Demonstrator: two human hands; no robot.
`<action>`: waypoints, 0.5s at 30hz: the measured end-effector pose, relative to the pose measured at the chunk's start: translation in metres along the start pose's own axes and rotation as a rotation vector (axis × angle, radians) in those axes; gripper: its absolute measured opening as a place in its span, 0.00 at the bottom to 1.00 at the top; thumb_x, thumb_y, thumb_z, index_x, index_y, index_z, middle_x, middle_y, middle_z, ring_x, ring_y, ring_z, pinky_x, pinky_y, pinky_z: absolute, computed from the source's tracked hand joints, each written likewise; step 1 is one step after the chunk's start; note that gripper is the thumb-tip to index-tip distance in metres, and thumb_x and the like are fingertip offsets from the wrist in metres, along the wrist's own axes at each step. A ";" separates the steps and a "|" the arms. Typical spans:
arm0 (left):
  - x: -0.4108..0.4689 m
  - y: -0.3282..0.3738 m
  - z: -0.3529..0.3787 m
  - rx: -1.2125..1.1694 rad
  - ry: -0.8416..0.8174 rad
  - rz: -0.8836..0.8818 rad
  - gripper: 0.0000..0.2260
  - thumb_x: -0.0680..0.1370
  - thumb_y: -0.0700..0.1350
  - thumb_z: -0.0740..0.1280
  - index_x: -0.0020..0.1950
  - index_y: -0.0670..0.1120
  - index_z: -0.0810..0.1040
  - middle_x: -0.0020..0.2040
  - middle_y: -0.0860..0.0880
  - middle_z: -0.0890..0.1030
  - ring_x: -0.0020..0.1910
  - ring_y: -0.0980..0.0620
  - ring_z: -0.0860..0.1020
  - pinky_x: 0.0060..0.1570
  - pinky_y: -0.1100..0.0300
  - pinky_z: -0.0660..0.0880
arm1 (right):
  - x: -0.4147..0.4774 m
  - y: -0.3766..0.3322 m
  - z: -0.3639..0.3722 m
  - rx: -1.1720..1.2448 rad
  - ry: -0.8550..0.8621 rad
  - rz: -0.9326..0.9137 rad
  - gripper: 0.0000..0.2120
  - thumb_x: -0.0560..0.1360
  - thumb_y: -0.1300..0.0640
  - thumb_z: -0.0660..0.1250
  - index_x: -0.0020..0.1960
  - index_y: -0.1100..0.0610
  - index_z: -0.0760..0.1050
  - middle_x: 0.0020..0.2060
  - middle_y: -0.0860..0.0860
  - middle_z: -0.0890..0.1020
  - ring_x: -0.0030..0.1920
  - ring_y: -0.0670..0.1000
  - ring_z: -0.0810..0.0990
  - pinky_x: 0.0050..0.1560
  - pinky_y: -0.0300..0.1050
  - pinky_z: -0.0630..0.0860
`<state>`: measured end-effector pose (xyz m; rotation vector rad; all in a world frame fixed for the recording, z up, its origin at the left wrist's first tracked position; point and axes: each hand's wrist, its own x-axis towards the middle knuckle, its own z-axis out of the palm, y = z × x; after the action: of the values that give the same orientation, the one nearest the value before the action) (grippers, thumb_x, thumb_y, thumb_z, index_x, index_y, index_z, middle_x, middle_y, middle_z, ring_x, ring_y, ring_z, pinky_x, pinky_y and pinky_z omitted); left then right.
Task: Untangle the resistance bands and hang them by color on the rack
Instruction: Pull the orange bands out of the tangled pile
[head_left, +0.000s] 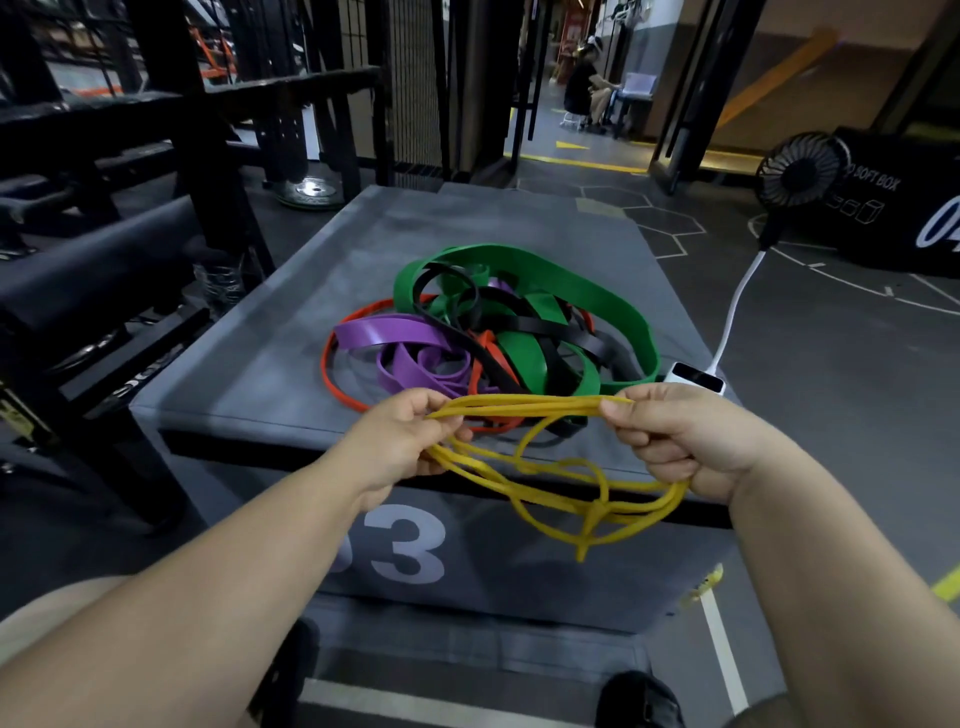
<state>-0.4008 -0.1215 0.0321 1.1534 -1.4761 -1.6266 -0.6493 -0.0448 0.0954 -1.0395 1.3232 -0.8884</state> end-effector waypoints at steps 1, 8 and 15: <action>-0.001 0.001 -0.001 -0.106 -0.056 -0.063 0.03 0.80 0.38 0.63 0.49 0.46 0.75 0.36 0.51 0.82 0.31 0.56 0.75 0.31 0.65 0.71 | -0.001 -0.001 -0.001 -0.003 -0.001 0.002 0.10 0.68 0.54 0.68 0.37 0.57 0.68 0.25 0.48 0.67 0.18 0.40 0.57 0.16 0.30 0.51; -0.003 -0.002 -0.006 0.117 -0.340 -0.087 0.13 0.76 0.34 0.68 0.58 0.46 0.76 0.40 0.51 0.77 0.36 0.58 0.77 0.36 0.65 0.72 | -0.006 -0.003 -0.011 0.113 0.007 -0.021 0.11 0.70 0.54 0.66 0.34 0.56 0.66 0.22 0.46 0.61 0.18 0.40 0.56 0.17 0.30 0.49; -0.001 -0.010 0.005 0.060 -0.235 -0.042 0.07 0.78 0.34 0.64 0.53 0.44 0.76 0.45 0.48 0.80 0.36 0.57 0.81 0.39 0.64 0.77 | -0.008 -0.006 -0.008 0.166 0.066 -0.073 0.10 0.70 0.52 0.64 0.38 0.58 0.68 0.20 0.45 0.61 0.17 0.40 0.56 0.17 0.32 0.51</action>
<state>-0.4041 -0.1170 0.0226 1.0599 -1.6672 -1.8080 -0.6573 -0.0397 0.1037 -0.9407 1.2493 -1.0769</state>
